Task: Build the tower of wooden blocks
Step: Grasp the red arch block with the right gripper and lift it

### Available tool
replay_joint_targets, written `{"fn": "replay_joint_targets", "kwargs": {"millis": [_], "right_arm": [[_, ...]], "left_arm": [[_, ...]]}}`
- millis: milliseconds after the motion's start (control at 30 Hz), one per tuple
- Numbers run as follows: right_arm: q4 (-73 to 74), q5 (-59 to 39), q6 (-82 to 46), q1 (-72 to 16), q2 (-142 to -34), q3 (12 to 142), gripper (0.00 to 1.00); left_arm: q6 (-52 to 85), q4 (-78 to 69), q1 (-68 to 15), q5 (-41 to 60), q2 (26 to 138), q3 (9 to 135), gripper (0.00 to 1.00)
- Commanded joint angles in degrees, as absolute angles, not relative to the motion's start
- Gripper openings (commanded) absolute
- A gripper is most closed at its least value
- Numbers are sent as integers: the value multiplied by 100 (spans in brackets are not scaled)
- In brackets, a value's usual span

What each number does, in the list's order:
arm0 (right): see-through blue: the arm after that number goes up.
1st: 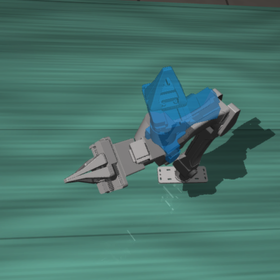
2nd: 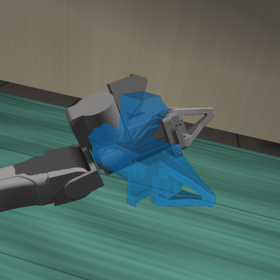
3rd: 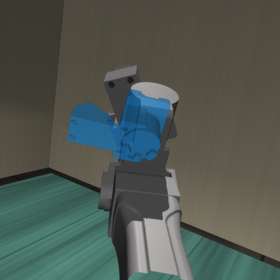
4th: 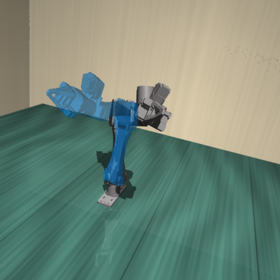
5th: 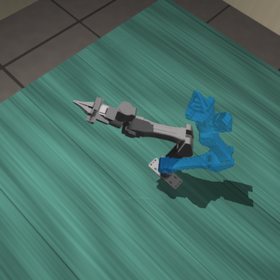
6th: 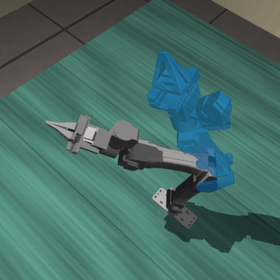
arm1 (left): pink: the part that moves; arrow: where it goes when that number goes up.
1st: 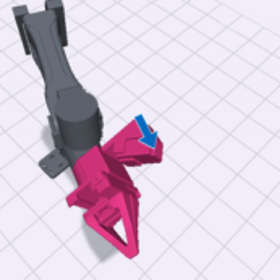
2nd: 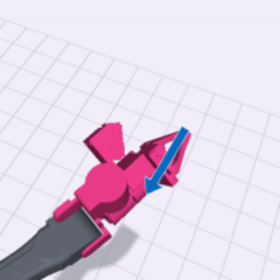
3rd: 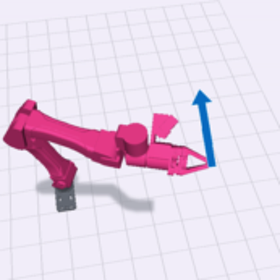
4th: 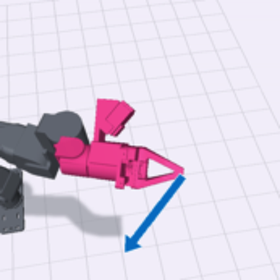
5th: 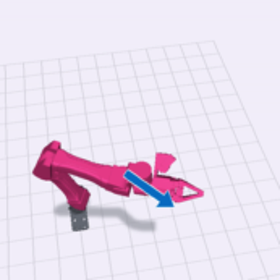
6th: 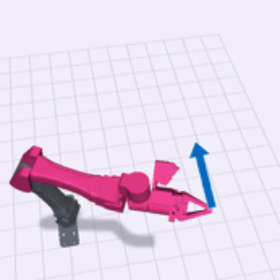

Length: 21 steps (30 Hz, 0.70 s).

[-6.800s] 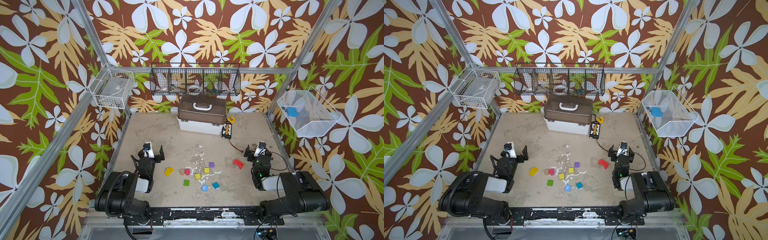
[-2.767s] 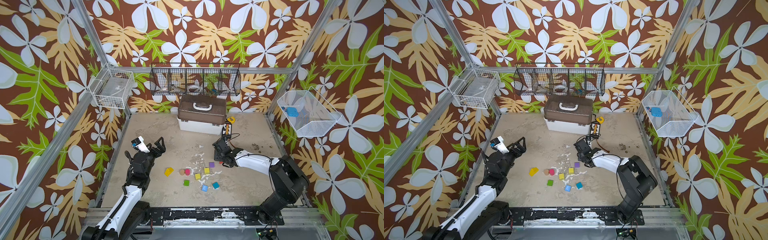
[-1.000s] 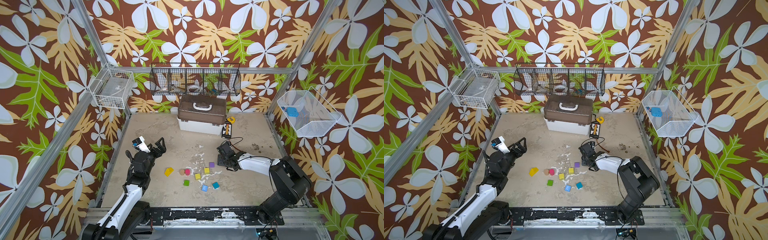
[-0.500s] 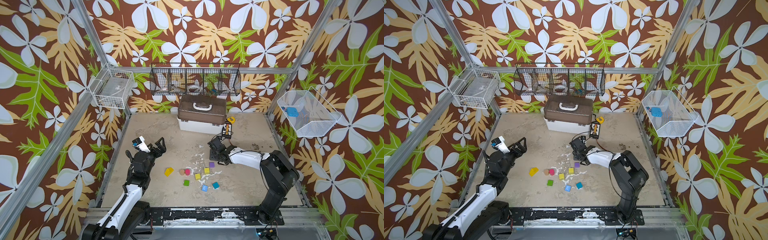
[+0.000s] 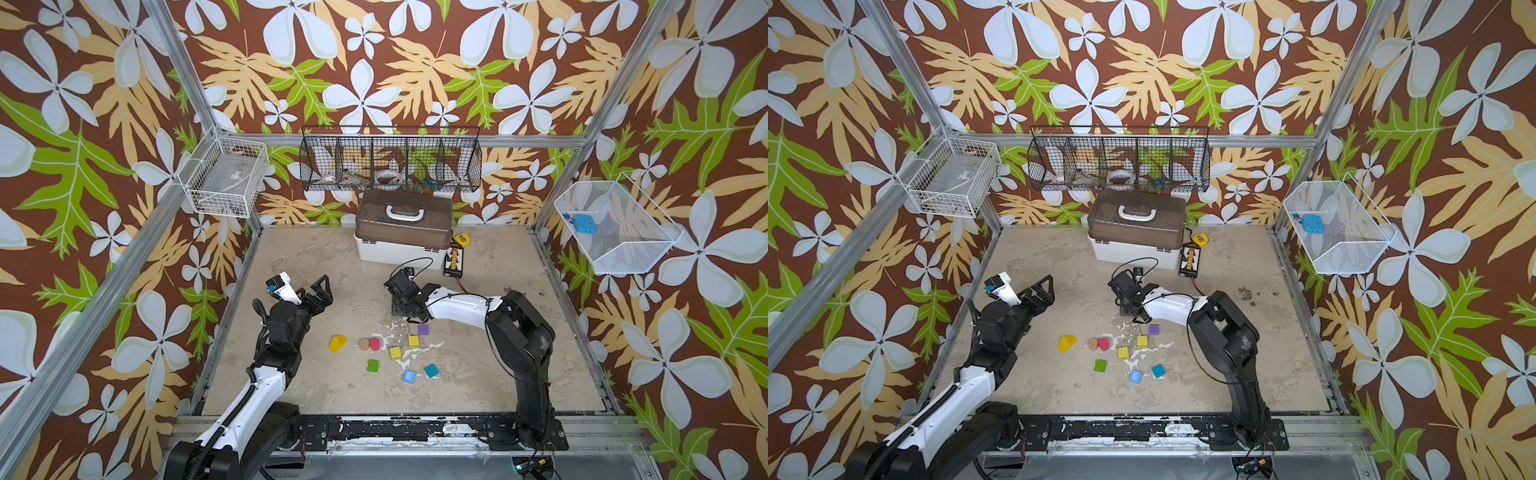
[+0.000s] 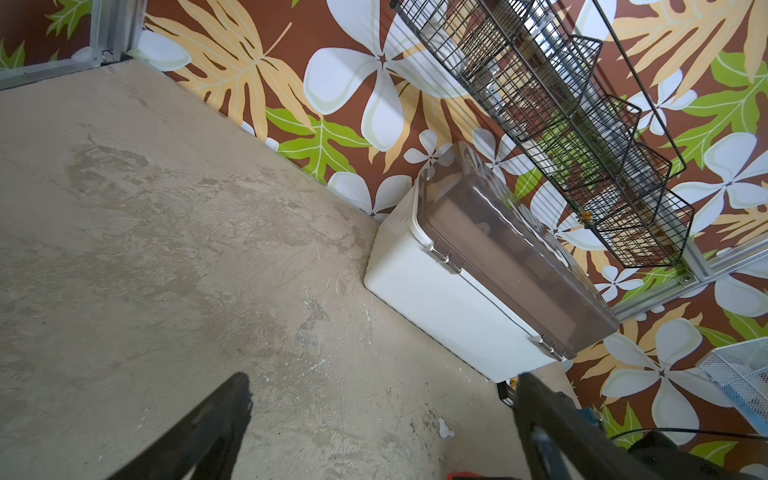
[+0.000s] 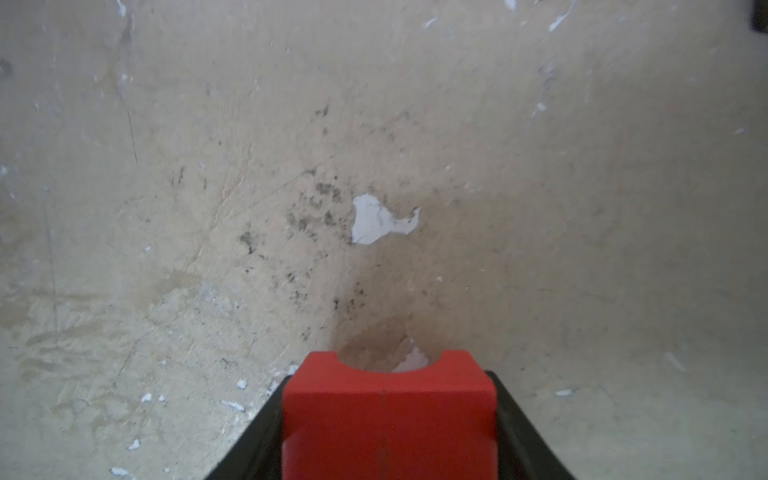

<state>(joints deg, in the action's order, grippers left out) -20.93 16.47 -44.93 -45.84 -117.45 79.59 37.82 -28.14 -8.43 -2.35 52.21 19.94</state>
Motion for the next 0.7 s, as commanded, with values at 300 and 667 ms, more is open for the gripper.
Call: {"fn": "replay_joint_targets", "kwargs": {"millis": [300, 667], "right_arm": [[-2321, 1719, -4485, -4806, -12028, 8249, 50], [-2379, 1841, -4110, -4980, -11850, 8452, 72]], "left_arm": [[3812, -2971, -858, -274, 5410, 2083, 100], [3814, -2914, -861, -283, 5369, 2101, 100]]}}
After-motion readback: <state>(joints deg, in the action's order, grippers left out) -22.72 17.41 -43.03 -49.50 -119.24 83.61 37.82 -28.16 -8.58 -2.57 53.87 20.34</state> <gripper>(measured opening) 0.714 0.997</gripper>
